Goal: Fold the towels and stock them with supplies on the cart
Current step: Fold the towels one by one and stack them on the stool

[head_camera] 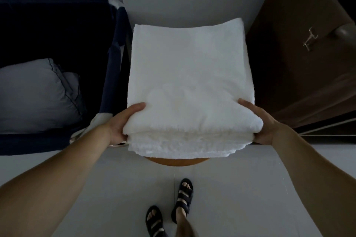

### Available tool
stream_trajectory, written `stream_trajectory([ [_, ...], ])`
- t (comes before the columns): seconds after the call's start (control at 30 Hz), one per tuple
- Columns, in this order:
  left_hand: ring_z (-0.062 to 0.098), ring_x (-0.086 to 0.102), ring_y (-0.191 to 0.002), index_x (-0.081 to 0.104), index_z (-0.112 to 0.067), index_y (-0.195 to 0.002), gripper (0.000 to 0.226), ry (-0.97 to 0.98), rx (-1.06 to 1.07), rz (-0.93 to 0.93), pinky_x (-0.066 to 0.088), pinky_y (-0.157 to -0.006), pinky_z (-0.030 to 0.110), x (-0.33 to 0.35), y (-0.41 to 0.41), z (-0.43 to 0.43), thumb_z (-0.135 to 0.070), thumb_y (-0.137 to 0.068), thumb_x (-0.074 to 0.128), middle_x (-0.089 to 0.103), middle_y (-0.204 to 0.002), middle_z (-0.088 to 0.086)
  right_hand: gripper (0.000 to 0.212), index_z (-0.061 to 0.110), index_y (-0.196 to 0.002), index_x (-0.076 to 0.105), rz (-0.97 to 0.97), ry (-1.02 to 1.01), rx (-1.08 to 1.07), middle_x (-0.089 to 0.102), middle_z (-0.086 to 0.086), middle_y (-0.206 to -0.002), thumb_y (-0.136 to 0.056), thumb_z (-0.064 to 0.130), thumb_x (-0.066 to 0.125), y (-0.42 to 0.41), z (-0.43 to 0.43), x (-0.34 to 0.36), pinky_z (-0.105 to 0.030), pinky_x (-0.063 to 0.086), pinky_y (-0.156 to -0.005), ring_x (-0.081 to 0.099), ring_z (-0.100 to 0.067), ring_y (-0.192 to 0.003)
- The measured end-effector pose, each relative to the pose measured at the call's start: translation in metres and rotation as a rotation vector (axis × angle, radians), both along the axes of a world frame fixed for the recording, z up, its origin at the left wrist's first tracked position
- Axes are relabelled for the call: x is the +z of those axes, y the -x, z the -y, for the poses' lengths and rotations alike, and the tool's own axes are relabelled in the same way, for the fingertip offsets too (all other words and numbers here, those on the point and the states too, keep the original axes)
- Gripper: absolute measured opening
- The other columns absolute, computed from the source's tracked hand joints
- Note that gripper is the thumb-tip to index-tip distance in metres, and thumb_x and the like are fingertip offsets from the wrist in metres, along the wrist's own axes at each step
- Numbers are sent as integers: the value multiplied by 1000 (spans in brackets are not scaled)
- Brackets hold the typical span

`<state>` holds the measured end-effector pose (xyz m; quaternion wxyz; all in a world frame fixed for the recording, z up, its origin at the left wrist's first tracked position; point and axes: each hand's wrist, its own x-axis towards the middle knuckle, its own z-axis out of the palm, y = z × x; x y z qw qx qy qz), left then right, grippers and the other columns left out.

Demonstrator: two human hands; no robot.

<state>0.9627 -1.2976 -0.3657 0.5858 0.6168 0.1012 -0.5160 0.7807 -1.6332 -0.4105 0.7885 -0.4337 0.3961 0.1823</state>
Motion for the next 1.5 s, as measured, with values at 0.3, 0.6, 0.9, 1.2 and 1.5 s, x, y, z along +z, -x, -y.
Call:
stream_trajectory([
  [0.3,31,72,-95,77,-18,-105,71,-178,-93,17,57,-79,46,-1,-46,-11,-62,-50,86,73,-105,14,73,21,-93,78,-125,165,18,77,-11,-83,-31,55,96,-32,-22,50,-54,57,-59,74,-34,-70],
  [0.6,37,60,-120,68,-13,-126,79,-184,-73,-46,40,-109,56,-13,-39,-7,-63,-65,80,66,-126,18,84,28,-111,73,-111,187,-13,77,-8,-106,-40,71,91,-25,-17,30,-52,58,-83,75,-32,-92],
  [0.9,-3,71,-67,72,-23,-93,10,-122,21,-57,54,-56,14,-43,-24,-11,-22,-94,62,75,-73,-13,66,27,-90,81,-94,42,-90,76,-7,-109,-37,63,95,-3,-17,0,-40,61,-66,74,-28,-94],
  [1.2,28,70,-104,77,-11,-109,55,-98,-3,-77,57,-87,38,-12,-49,-7,-39,-62,89,72,-116,15,60,22,-86,82,61,104,-130,77,-5,-98,-30,42,93,-13,-15,41,-37,59,-73,76,-25,-85],
  [1.5,22,75,-73,74,-15,-95,41,-15,-24,73,59,-57,32,0,-4,-42,-44,-65,79,77,-83,6,25,23,-68,81,135,115,-199,77,-7,-78,-47,37,79,45,-34,60,-35,56,-48,75,-24,-65],
])
